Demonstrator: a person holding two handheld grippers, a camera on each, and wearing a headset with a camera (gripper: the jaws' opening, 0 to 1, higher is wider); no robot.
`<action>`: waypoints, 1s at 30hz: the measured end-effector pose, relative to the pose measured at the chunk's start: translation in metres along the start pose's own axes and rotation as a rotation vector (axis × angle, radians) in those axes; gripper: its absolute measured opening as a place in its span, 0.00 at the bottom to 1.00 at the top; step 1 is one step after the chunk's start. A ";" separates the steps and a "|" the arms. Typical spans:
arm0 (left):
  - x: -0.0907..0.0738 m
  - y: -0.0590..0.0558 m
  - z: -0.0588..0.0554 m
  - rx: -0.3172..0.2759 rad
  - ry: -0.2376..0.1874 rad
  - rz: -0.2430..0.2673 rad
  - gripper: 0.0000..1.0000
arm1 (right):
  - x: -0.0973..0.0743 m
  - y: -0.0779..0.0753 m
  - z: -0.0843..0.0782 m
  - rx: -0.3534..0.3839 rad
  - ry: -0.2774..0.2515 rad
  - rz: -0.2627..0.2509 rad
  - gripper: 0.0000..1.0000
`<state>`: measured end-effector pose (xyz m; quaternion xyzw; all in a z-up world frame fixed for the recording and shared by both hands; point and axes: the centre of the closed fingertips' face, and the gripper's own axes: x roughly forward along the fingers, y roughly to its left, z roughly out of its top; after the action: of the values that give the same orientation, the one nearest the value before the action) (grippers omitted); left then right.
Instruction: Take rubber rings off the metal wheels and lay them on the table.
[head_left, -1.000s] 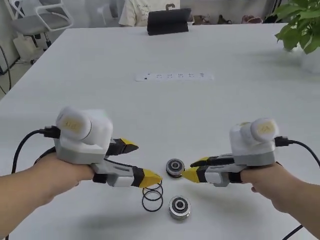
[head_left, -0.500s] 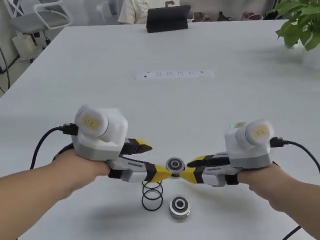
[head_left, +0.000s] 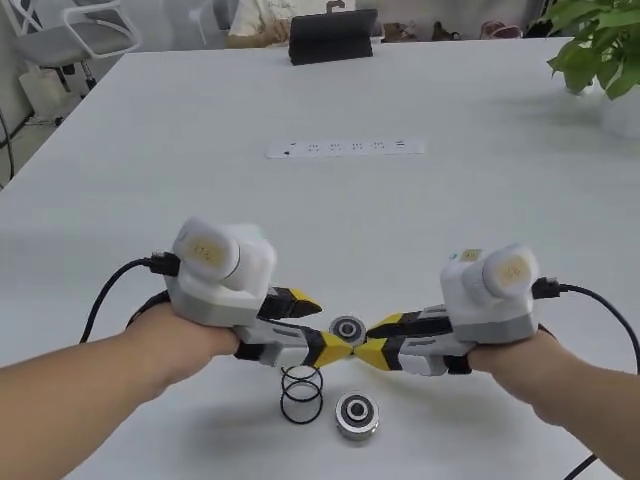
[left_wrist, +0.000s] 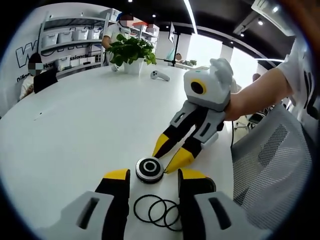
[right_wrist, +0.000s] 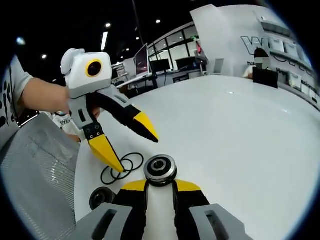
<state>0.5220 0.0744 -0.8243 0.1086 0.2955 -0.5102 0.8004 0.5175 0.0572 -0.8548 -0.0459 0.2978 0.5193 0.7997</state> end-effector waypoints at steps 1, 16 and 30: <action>0.001 0.000 0.000 0.001 0.002 -0.002 0.33 | 0.000 0.000 0.000 0.000 -0.001 0.000 0.16; 0.016 -0.003 -0.003 0.031 0.043 -0.012 0.21 | -0.002 -0.001 -0.001 0.010 -0.008 -0.001 0.14; 0.021 0.002 -0.002 0.121 0.077 0.041 0.08 | -0.002 -0.003 -0.002 0.006 -0.009 -0.008 0.13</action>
<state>0.5298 0.0608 -0.8384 0.1822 0.2927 -0.5061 0.7906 0.5186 0.0540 -0.8559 -0.0422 0.2957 0.5154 0.8032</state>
